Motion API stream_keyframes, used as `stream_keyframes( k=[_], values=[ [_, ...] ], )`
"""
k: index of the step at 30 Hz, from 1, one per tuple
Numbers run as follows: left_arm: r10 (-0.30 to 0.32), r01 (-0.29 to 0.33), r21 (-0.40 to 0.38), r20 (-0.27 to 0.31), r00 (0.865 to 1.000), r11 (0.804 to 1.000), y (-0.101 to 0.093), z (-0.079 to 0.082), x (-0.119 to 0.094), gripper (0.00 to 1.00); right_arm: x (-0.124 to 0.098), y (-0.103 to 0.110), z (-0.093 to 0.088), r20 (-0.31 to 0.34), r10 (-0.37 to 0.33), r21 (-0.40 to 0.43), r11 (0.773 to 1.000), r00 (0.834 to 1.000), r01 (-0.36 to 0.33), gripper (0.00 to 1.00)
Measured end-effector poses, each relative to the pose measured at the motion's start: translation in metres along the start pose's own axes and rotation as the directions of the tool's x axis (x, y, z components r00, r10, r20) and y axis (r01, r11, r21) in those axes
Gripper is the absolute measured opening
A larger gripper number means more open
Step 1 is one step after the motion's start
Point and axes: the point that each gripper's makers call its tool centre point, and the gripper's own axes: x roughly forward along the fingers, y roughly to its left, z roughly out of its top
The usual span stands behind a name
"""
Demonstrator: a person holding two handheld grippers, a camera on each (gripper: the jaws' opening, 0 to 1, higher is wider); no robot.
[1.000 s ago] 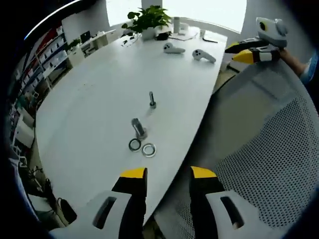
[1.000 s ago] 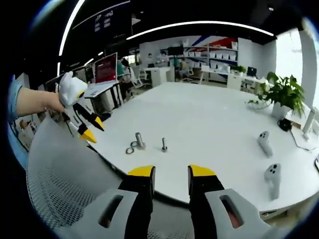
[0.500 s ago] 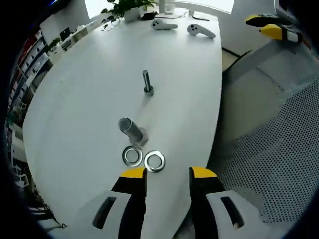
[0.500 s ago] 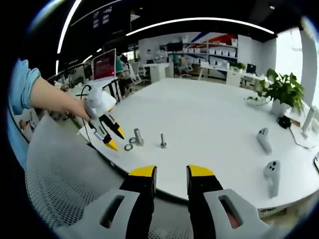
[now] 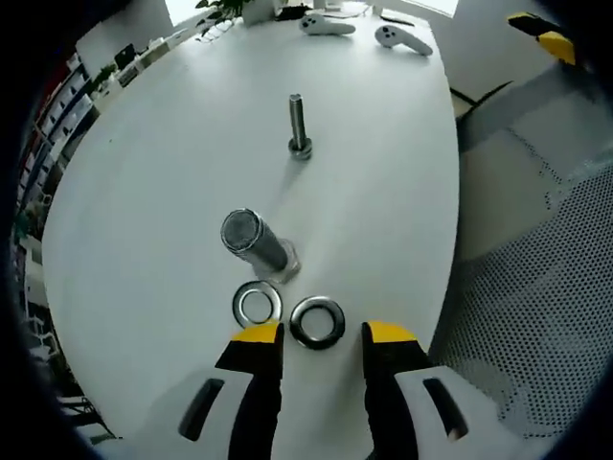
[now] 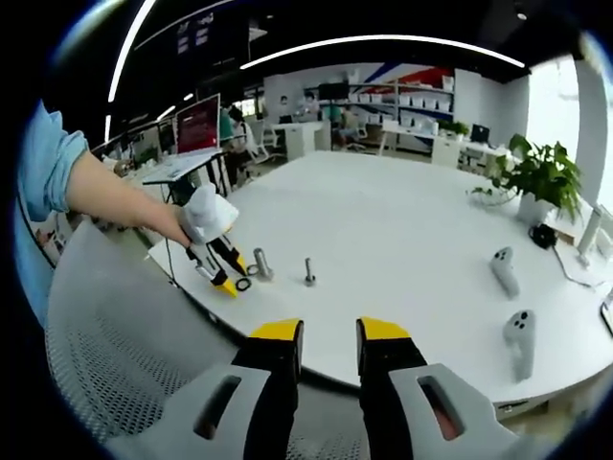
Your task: Place the washer onto the threaded stud by aligning its center hole with the stud, sliding it down to the base, and recovering from edge contact or off-axis alignment until the washer reaches the visible bottom stop.
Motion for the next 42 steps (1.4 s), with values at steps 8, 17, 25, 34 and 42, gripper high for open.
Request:
stream_keyframes(
  k=[8, 17, 25, 34, 42],
  values=[
    [-0.003, 0.003, -0.007, 0.008, 1.000, 1.000, 0.001, 0.001, -0.001, 0.30, 0.000, -0.001, 0.000, 0.002, -0.004, -0.003, 1.000, 1.000, 0.004, 0.23],
    [0.002, -0.002, 0.013, -0.009, 1.000, 1.000, 0.003, 0.001, 0.000, 0.21, 0.000, -0.001, 0.001, 0.011, -0.007, -0.002, 1.000, 1.000, 0.007, 0.22],
    [0.019, -0.019, 0.020, -0.006, 1.000, 1.000, 0.001, 0.003, 0.002, 0.20, 0.000, -0.001, 0.001, 0.014, -0.009, -0.002, 1.000, 1.000, 0.009, 0.22],
    [0.085, -0.088, 0.074, 0.041, 0.996, 0.993, 0.010, 0.008, -0.002, 0.19, 0.000, -0.002, 0.001, 0.013, -0.007, -0.002, 1.000, 1.000, 0.007, 0.21],
    [0.091, -0.094, 0.060, 0.052, 0.994, 0.994, 0.013, 0.011, -0.014, 0.19, 0.000, -0.002, 0.001, 0.013, -0.006, -0.006, 1.000, 1.000, 0.006, 0.21]
  ],
)
